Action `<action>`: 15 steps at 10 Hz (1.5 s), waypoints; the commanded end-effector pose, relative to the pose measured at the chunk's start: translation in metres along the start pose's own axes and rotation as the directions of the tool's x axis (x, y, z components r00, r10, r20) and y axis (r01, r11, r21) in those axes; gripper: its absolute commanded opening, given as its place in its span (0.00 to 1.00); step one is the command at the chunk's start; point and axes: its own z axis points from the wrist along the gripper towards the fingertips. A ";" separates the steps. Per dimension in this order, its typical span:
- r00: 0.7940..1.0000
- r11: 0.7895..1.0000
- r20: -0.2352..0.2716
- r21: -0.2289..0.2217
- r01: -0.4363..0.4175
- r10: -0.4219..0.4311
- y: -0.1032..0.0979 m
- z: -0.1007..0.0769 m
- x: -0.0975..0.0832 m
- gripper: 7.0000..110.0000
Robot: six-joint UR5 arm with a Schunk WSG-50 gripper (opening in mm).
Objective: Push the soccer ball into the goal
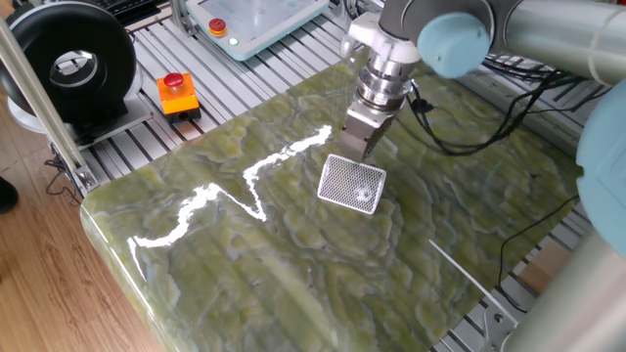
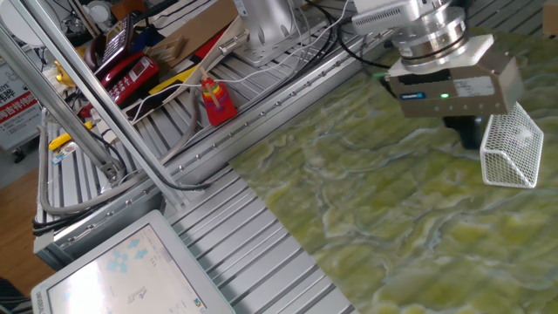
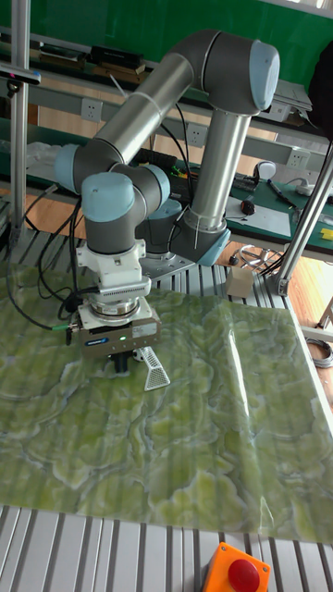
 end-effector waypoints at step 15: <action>0.997 0.991 -0.031 0.115 0.069 -0.066 -0.062 -0.068 -0.042 0.00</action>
